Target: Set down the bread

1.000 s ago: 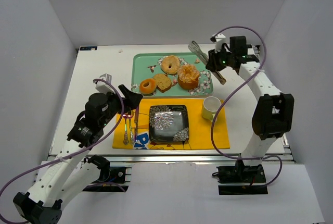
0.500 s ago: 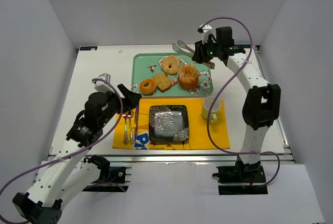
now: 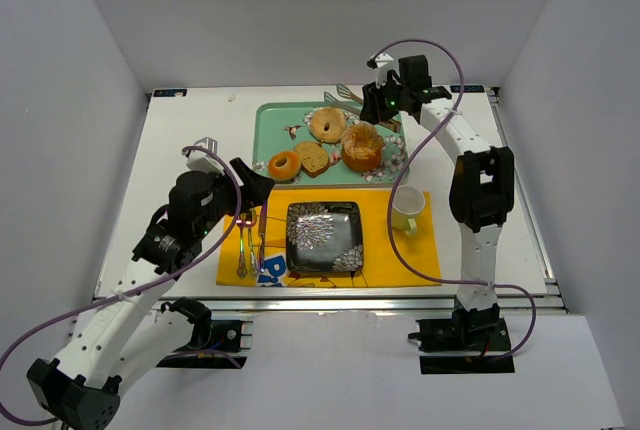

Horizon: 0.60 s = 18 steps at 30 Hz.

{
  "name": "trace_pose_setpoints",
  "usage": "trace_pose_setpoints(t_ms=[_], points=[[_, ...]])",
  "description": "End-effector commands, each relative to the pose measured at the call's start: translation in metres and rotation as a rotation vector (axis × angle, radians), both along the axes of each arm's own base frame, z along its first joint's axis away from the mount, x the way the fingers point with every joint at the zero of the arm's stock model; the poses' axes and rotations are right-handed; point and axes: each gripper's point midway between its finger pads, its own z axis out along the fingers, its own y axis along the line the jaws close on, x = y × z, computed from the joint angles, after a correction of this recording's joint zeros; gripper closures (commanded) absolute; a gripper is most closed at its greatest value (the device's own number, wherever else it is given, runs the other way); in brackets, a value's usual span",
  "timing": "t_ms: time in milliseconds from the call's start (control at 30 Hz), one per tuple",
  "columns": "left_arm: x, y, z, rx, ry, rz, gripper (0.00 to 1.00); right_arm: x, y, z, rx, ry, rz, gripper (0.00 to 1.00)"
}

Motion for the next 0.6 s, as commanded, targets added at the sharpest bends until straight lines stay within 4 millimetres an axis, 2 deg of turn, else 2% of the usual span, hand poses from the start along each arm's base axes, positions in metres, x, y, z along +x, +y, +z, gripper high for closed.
trace_pose_setpoints(t_ms=[0,567], points=[[0.004,0.002,0.016,-0.008,-0.035,0.016,0.12,0.013,0.001,0.028,0.007,-0.086,0.006,0.48],[0.005,0.001,0.011,0.001,-0.026,0.012,0.12,0.01,-0.005,-0.002,-0.048,-0.033,0.018,0.44]])
